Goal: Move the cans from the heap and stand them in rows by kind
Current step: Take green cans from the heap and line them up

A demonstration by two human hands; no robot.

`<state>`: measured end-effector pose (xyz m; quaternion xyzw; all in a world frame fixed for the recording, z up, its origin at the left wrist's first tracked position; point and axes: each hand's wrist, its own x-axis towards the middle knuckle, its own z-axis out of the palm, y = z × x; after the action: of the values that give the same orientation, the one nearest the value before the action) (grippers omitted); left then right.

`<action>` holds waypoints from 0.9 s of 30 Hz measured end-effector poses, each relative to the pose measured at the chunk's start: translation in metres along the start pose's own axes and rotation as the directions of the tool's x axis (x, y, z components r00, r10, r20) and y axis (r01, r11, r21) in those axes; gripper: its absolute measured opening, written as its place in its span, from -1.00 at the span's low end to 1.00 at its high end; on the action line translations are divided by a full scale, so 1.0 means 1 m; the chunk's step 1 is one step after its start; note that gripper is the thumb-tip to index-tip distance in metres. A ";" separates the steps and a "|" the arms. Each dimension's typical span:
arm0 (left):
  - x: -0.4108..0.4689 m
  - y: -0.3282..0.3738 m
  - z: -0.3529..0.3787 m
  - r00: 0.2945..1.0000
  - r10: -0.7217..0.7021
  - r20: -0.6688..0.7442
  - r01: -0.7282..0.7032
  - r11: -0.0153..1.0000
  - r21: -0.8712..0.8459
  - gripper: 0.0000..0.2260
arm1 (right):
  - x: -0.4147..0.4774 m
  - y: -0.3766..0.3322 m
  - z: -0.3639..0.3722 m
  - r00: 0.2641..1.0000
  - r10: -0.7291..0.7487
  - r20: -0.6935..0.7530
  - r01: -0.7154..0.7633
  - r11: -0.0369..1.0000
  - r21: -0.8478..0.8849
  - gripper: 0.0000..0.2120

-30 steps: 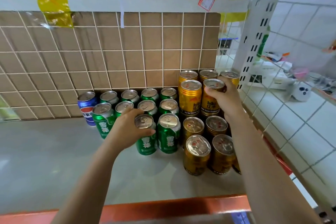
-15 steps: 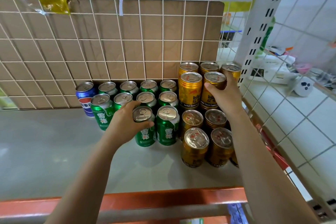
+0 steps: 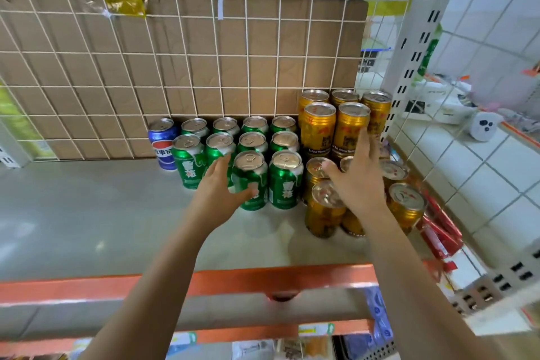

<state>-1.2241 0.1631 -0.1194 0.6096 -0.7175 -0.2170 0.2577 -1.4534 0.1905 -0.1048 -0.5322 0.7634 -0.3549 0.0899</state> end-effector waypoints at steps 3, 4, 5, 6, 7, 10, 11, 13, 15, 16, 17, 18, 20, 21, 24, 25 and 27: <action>-0.026 -0.013 -0.006 0.998 0.048 0.034 -0.049 0.998 0.042 -0.22 | -0.030 -0.018 0.011 0.998 -0.014 0.066 0.017 0.999 -0.043 -0.15; -0.037 -0.018 -0.010 0.998 0.047 0.049 -0.050 0.998 0.048 -0.23 | -0.042 -0.025 0.015 0.996 -0.026 0.081 0.030 0.998 -0.055 -0.15; -0.048 -0.025 -0.015 0.997 0.046 0.058 -0.049 0.998 0.048 -0.25 | -0.055 -0.033 0.020 0.995 -0.045 0.090 0.050 0.997 -0.056 -0.16; -0.060 -0.033 -0.021 0.997 0.047 0.057 -0.050 0.998 0.044 -0.26 | -0.068 -0.043 0.024 0.993 -0.062 0.100 0.067 0.997 -0.042 -0.17; -0.071 -0.041 -0.028 0.998 0.044 0.047 -0.046 0.998 0.041 -0.28 | -0.083 -0.053 0.029 0.990 -0.072 0.119 0.075 0.997 -0.021 -0.18; -0.110 -0.072 -0.057 1.000 -0.006 0.007 0.006 0.999 0.044 -0.34 | -0.137 -0.084 0.050 0.966 -0.124 0.228 0.130 0.991 -0.012 -0.19; -0.123 -0.083 -0.068 1.000 -0.020 -0.013 0.021 0.998 0.053 -0.36 | -0.155 -0.094 0.058 0.951 -0.173 0.256 0.182 0.983 -0.013 -0.20; -0.152 -0.106 -0.091 0.996 -0.042 -0.074 0.049 0.994 0.097 -0.40 | -0.189 -0.114 0.074 0.912 -0.263 0.314 0.282 0.959 -0.016 -0.21; -0.185 -0.130 -0.111 0.986 -0.065 -0.153 0.083 0.991 0.109 -0.45 | -0.221 -0.133 0.089 0.871 -0.315 0.376 0.359 0.932 -0.051 -0.20; -0.203 -0.140 -0.122 0.976 -0.092 -0.197 0.115 0.988 0.107 -0.48 | -0.237 -0.142 0.095 0.853 -0.343 0.394 0.402 0.913 -0.075 -0.20; -0.222 -0.151 -0.132 0.962 -0.134 -0.236 0.163 0.981 0.109 -0.50 | -0.251 -0.151 0.102 0.832 -0.382 0.402 0.452 0.887 -0.091 -0.20; -0.240 -0.162 -0.142 0.945 -0.180 -0.272 0.216 0.970 0.110 -0.51 | -0.266 -0.160 0.108 0.808 -0.426 0.406 0.500 0.861 -0.091 -0.21; -0.275 -0.188 -0.162 0.907 -0.256 -0.334 0.302 0.949 0.093 -0.53 | -0.292 -0.177 0.120 0.767 -0.496 0.407 0.557 0.829 -0.041 -0.21; -0.292 -0.201 -0.172 0.882 -0.303 -0.361 0.349 0.935 0.069 -0.53 | -0.304 -0.187 0.125 0.748 -0.516 0.416 0.572 0.820 -0.011 -0.21; -0.339 -0.234 -0.198 0.791 -0.431 -0.435 0.466 0.884 -0.028 -0.57 | -0.336 -0.211 0.137 0.694 -0.564 0.447 0.590 0.802 0.096 -0.24; -0.353 -0.242 -0.205 0.764 -0.453 -0.460 0.489 0.871 -0.046 -0.59 | -0.346 -0.217 0.141 0.676 -0.578 0.457 0.593 0.795 0.130 -0.26; -0.376 -0.257 -0.213 0.719 -0.490 -0.494 0.528 0.846 -0.071 -0.63 | -0.362 -0.227 0.150 0.623 -0.602 0.500 0.605 0.776 0.180 -0.32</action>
<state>-0.8461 0.4925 -0.1546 0.8268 -0.4396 -0.0892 0.3394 -1.0547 0.3999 -0.1568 -0.8333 0.4856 -0.2006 0.1719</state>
